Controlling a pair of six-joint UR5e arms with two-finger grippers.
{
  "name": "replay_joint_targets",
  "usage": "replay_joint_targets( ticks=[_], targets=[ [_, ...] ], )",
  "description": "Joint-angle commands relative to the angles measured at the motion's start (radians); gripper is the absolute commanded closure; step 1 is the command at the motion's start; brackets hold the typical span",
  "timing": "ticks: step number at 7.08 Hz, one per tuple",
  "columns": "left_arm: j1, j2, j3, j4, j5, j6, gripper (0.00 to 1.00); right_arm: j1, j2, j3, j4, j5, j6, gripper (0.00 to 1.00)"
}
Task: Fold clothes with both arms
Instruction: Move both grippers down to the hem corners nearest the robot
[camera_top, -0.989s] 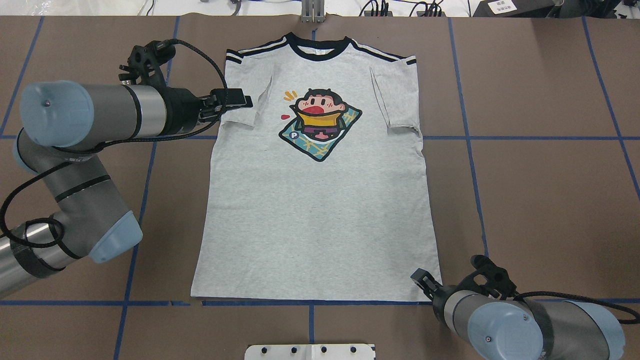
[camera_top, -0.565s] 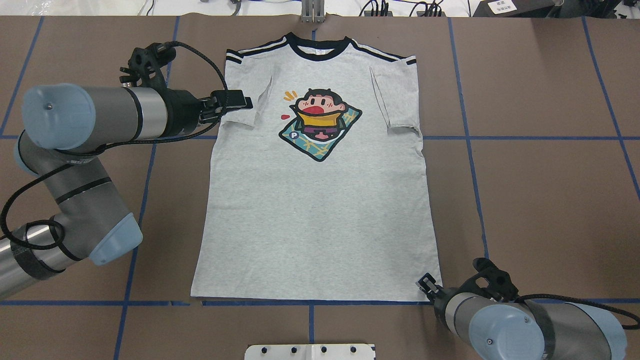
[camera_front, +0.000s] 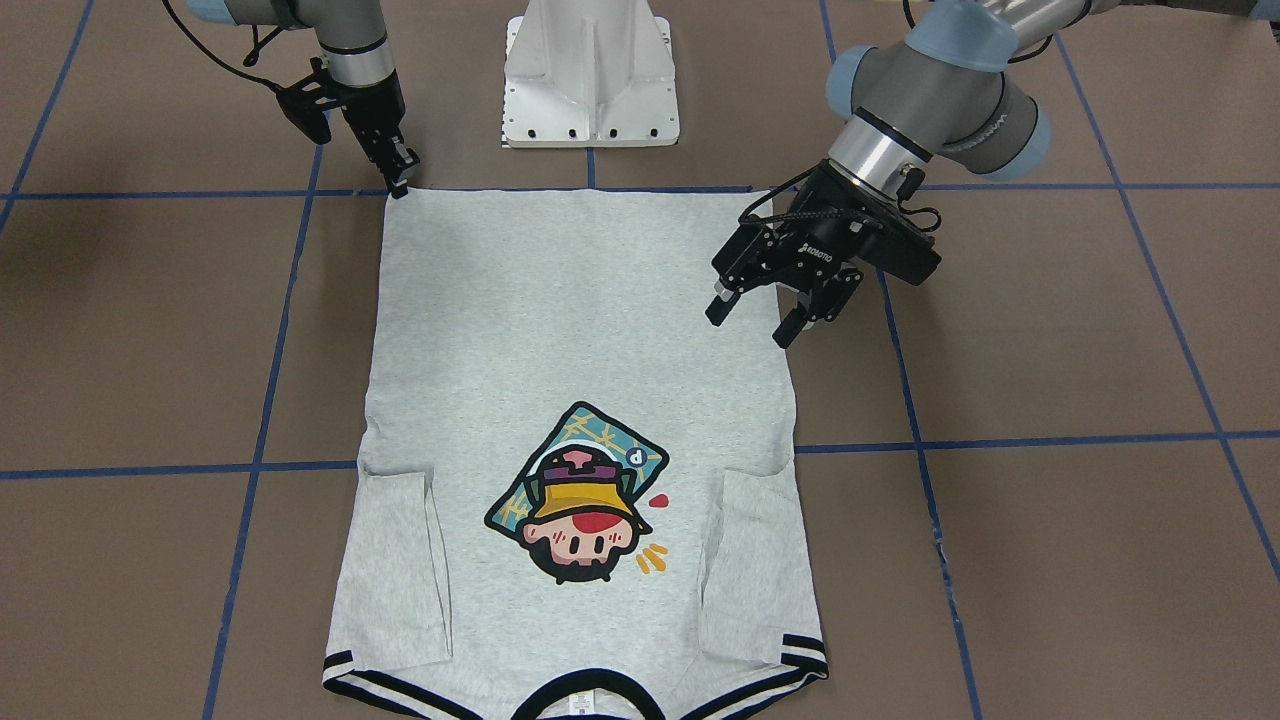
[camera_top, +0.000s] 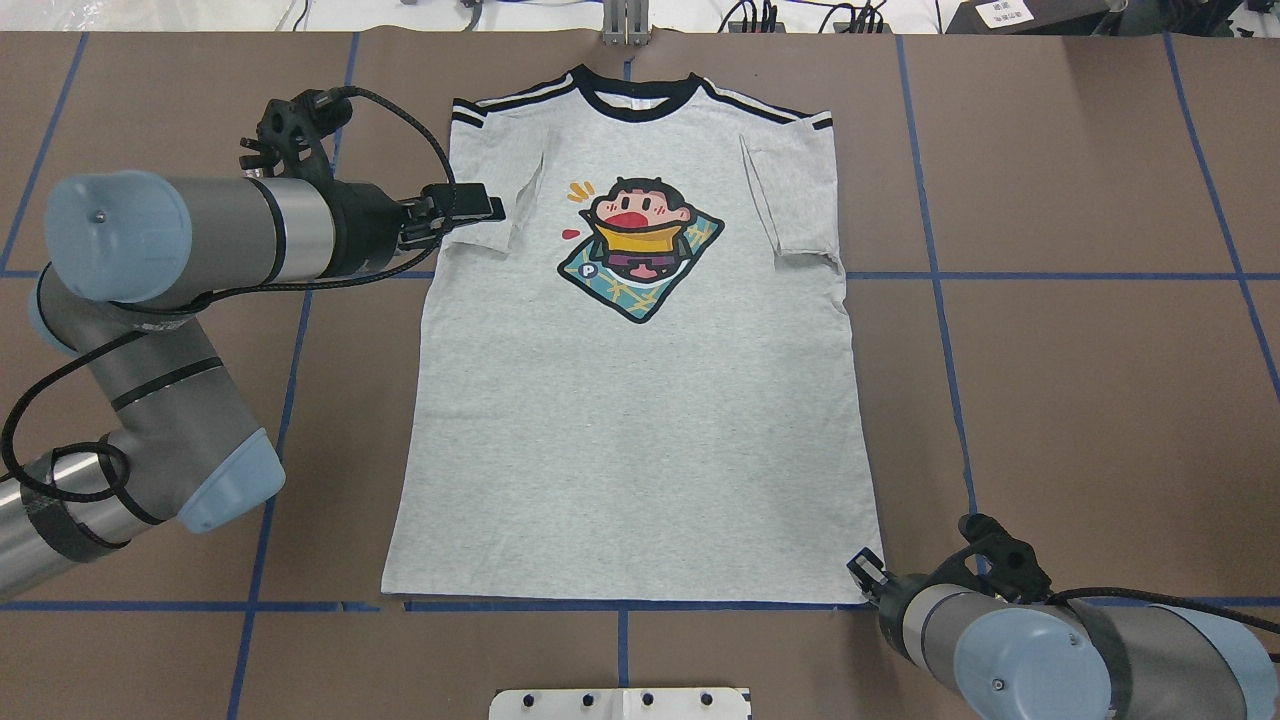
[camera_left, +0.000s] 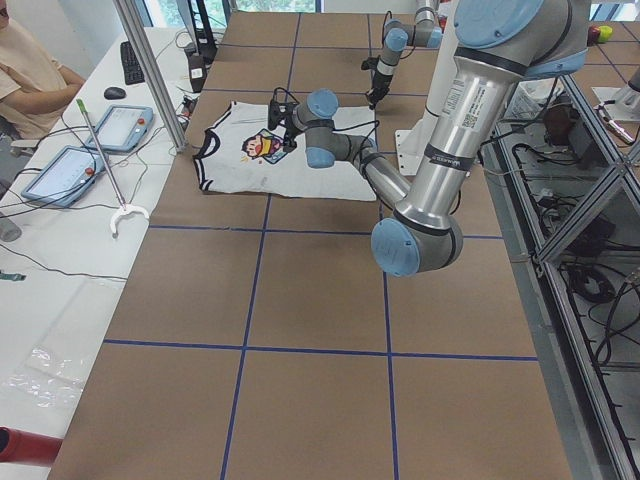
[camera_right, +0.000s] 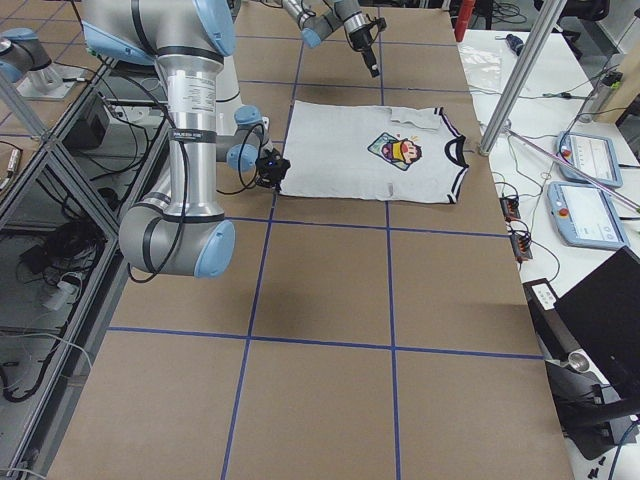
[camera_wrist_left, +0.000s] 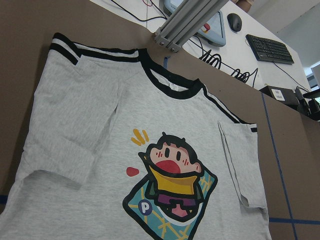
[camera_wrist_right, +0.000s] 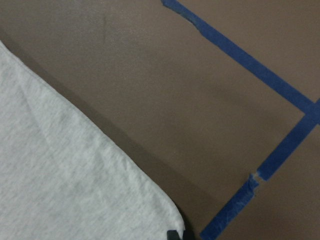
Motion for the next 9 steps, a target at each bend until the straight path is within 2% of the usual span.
replay_joint_targets(
  ticks=[1,2,4,5,6,7,8,9],
  targets=[
    [0.048,-0.001,-0.003,0.004,0.005,-0.080,0.01,0.000,-0.007,0.038,-0.001,0.000,0.000,1.00],
    [0.087,0.013,-0.028,0.021,0.014,-0.114,0.02,0.017,-0.004,0.047,-0.001,0.003,0.000,1.00],
    [0.194,0.190,-0.183,0.177,0.019,-0.114,0.03,0.028,0.000,0.058,-0.001,0.009,-0.001,1.00],
    [0.234,0.286,-0.215,0.184,0.019,-0.116,0.03,0.033,0.006,0.060,0.000,0.011,-0.001,1.00],
    [0.272,0.342,-0.278,0.248,0.021,-0.149,0.03,0.033,0.006,0.058,0.000,0.011,-0.001,1.00],
    [0.308,0.340,-0.295,0.364,0.043,-0.181,0.03,0.034,0.005,0.055,0.000,0.011,-0.001,1.00],
    [0.331,0.346,-0.296,0.375,0.041,-0.241,0.04,0.036,0.000,0.057,0.000,0.009,-0.003,1.00],
    [0.376,0.346,-0.291,0.379,0.047,-0.392,0.11,0.036,0.000,0.055,-0.001,0.008,-0.003,1.00]
  ],
)
